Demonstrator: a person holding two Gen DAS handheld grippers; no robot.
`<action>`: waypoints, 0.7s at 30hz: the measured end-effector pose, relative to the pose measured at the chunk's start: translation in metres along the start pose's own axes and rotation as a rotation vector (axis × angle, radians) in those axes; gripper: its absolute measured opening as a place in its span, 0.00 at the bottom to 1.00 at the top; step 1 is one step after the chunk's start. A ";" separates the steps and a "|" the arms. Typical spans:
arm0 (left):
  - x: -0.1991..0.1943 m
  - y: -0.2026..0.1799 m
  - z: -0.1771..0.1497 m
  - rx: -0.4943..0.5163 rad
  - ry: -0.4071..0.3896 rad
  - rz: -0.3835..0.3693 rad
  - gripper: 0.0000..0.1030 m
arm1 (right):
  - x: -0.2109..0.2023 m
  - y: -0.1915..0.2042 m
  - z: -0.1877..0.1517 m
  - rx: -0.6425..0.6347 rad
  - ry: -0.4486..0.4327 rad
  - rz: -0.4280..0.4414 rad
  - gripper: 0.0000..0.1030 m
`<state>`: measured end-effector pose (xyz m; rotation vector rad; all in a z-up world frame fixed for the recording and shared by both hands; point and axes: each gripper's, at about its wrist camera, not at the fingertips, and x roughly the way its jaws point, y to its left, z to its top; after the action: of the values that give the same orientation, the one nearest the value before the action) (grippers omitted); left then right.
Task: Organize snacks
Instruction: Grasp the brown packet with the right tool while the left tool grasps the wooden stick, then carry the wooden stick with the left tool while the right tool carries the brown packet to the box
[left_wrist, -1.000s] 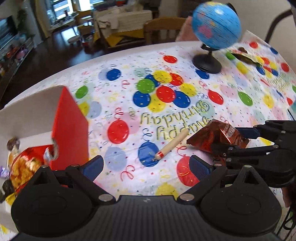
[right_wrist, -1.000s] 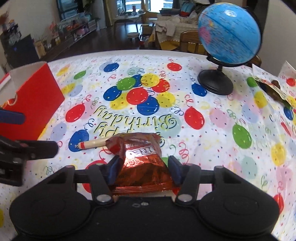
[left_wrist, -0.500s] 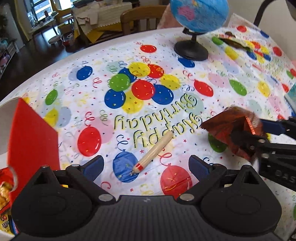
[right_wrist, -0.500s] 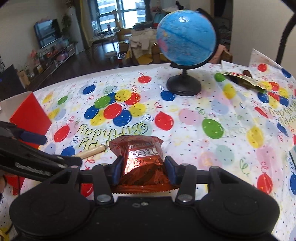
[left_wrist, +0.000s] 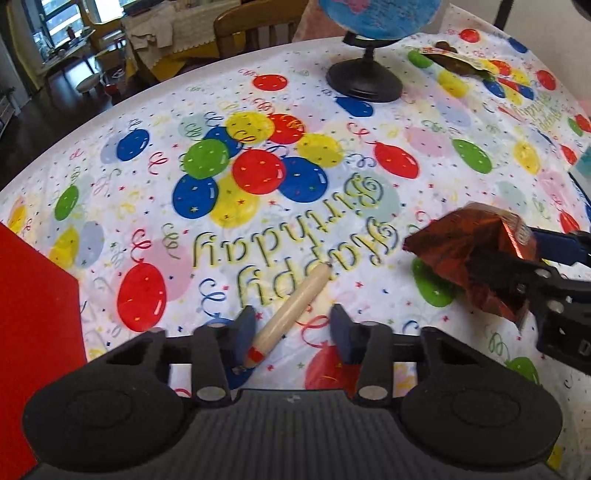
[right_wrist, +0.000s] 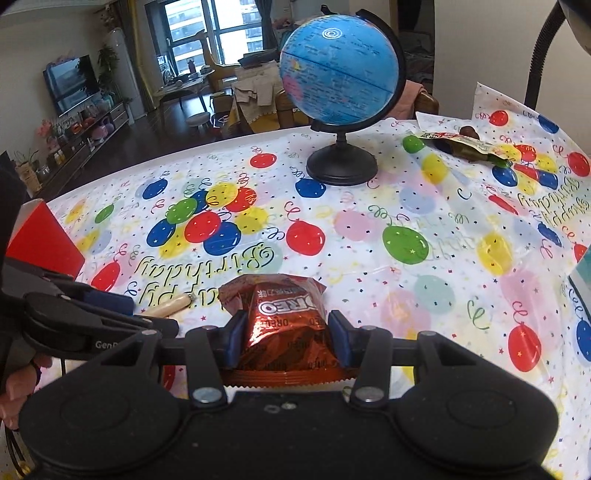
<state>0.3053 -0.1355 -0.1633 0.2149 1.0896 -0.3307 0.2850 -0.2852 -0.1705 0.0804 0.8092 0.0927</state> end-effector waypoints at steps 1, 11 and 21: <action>-0.001 -0.001 -0.001 0.001 -0.002 -0.006 0.32 | 0.000 0.000 0.000 0.004 0.000 0.001 0.44; -0.005 -0.003 -0.007 -0.073 -0.008 0.017 0.10 | -0.002 -0.004 -0.005 0.068 0.003 0.012 0.43; -0.034 0.007 -0.025 -0.167 -0.005 0.023 0.10 | -0.025 -0.002 -0.011 0.081 -0.013 0.028 0.43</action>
<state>0.2727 -0.1155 -0.1436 0.0776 1.1032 -0.2185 0.2599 -0.2897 -0.1609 0.1682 0.7989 0.0856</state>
